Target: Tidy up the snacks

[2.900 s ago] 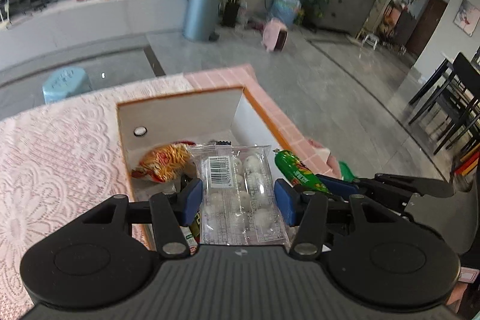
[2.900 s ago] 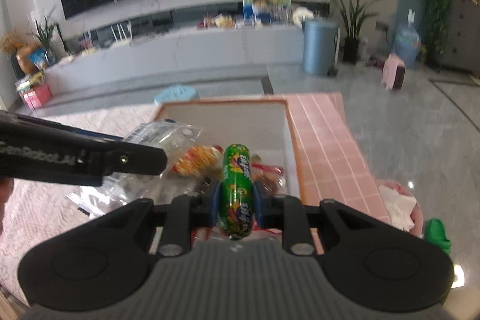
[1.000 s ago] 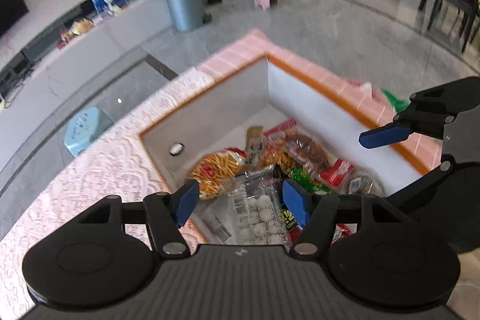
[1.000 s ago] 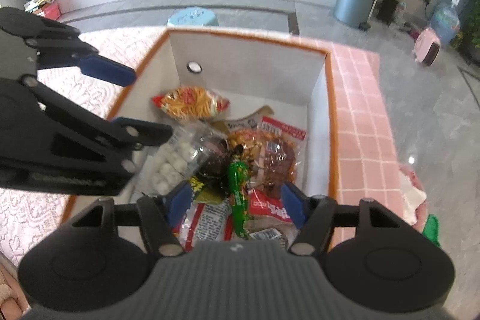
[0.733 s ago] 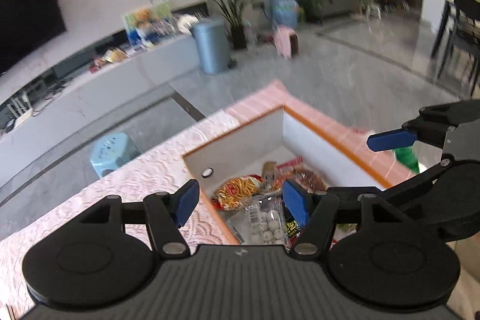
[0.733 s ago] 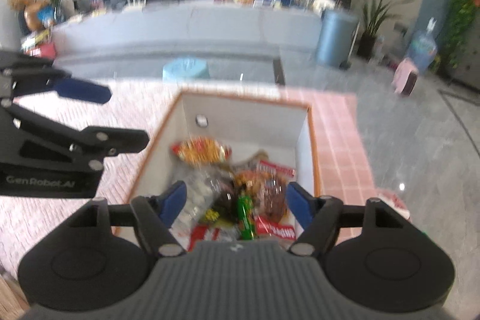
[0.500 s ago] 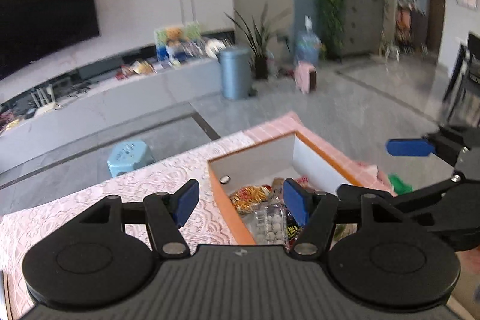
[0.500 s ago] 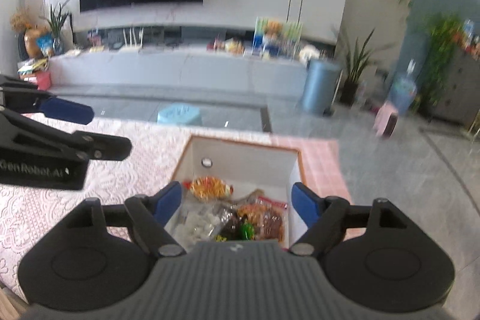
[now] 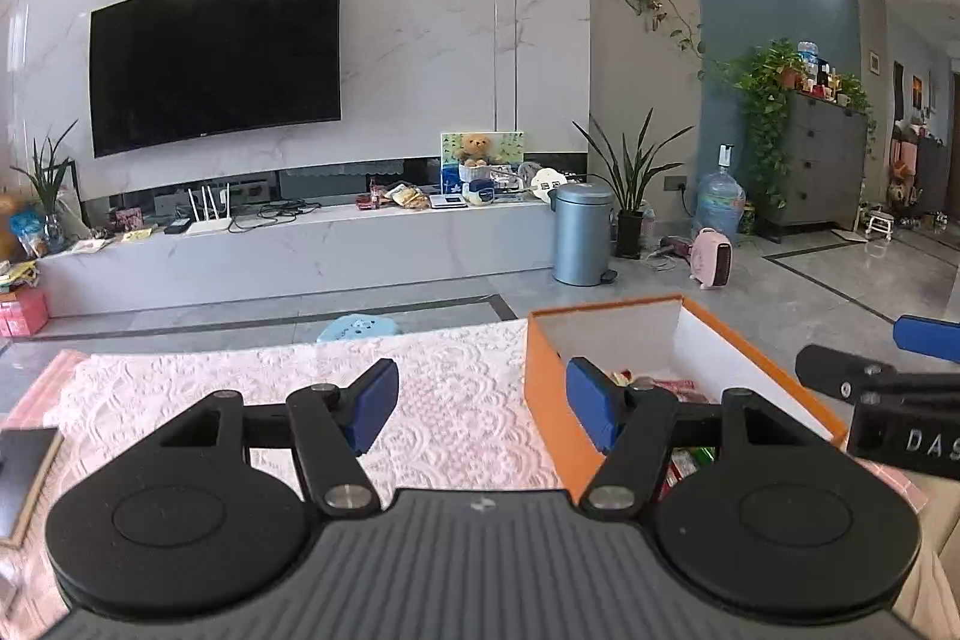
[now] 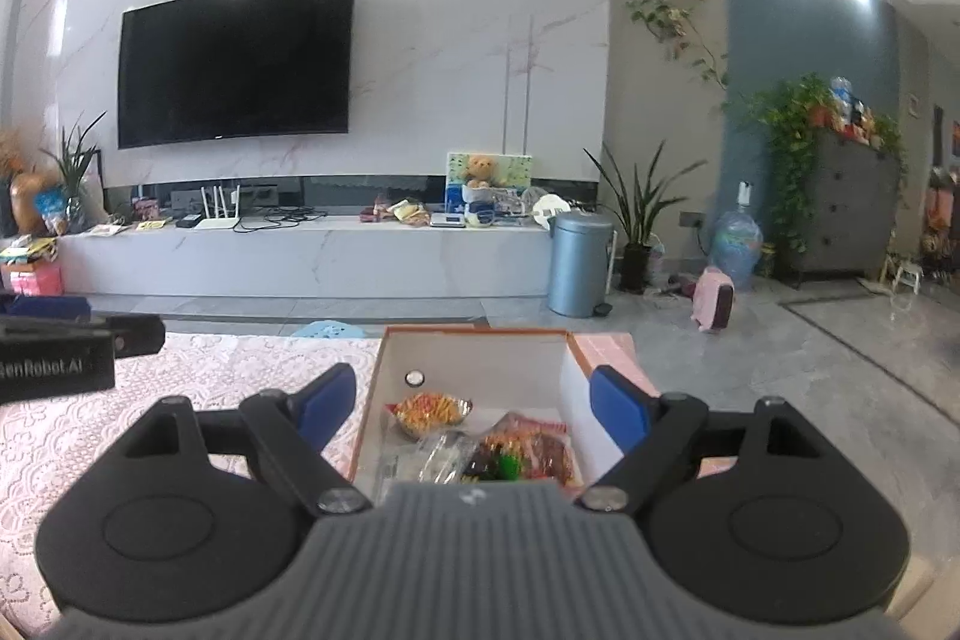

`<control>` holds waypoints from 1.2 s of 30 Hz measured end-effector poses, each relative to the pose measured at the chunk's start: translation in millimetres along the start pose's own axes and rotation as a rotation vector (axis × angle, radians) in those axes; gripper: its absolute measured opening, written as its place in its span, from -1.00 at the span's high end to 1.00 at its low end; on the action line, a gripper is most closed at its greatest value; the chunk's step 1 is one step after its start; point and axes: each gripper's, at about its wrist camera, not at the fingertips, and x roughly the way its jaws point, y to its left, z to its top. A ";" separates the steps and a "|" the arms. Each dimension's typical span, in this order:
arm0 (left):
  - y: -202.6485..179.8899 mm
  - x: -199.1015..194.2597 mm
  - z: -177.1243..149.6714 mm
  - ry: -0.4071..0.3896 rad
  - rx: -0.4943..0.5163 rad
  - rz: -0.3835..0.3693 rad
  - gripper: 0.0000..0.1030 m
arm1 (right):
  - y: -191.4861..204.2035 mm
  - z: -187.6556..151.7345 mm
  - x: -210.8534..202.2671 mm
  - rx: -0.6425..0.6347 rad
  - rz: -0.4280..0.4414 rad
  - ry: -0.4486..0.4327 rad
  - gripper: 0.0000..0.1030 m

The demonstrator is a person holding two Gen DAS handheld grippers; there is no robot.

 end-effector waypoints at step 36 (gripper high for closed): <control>-1.2 14.2 -76.4 0.195 -0.037 0.026 -0.46 | -10.3 -81.8 27.7 0.144 0.001 0.095 -0.74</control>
